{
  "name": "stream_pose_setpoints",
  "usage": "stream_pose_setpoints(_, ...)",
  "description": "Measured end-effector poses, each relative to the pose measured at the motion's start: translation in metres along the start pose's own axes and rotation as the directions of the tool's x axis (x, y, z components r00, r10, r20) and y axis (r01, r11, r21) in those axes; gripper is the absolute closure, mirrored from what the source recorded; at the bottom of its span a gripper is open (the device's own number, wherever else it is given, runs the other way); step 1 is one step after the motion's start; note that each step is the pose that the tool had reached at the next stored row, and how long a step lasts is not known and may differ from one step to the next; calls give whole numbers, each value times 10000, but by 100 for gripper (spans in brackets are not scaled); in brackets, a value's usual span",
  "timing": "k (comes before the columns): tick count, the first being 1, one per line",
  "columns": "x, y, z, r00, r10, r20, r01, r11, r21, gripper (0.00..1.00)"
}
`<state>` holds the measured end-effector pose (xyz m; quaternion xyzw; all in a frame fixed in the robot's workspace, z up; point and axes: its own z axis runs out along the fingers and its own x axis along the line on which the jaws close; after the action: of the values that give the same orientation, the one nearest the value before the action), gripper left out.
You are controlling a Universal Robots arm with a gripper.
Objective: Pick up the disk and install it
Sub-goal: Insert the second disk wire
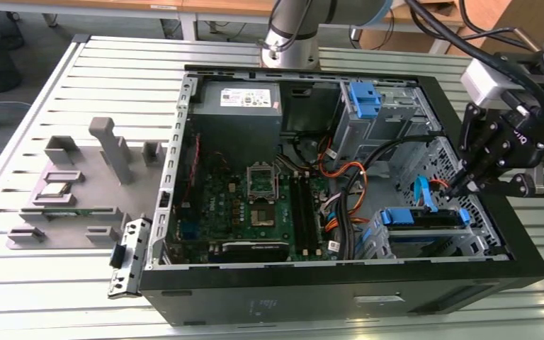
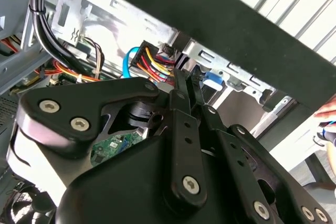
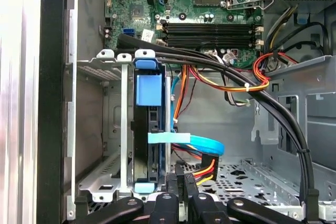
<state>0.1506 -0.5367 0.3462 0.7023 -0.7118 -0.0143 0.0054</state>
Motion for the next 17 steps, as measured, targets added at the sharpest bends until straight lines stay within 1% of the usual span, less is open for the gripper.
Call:
stream_pose_setpoints(2,5,36,1,10000,-3,2,3,10000,94,84)
stream_pose_setpoints(3,7,50,2,10000,-5,3,4,9999,156,84)
stream_pose_setpoints(4,9,62,2,10000,-7,3,6,9997,238,84)
stream_pose_setpoints(8,15,96,5,10000,-14,10,13,9980,636,84)
stream_pose_setpoints(9,17,104,6,10000,-19,10,18,9975,711,84)
stream_pose_setpoints(10,18,115,7,10000,-24,10,24,9970,768,84)
stream_pose_setpoints(12,23,140,10,10000,-37,12,36,9964,850,84)
stream_pose_setpoints(17,40,210,23,10000,-72,7,71,9954,958,84)
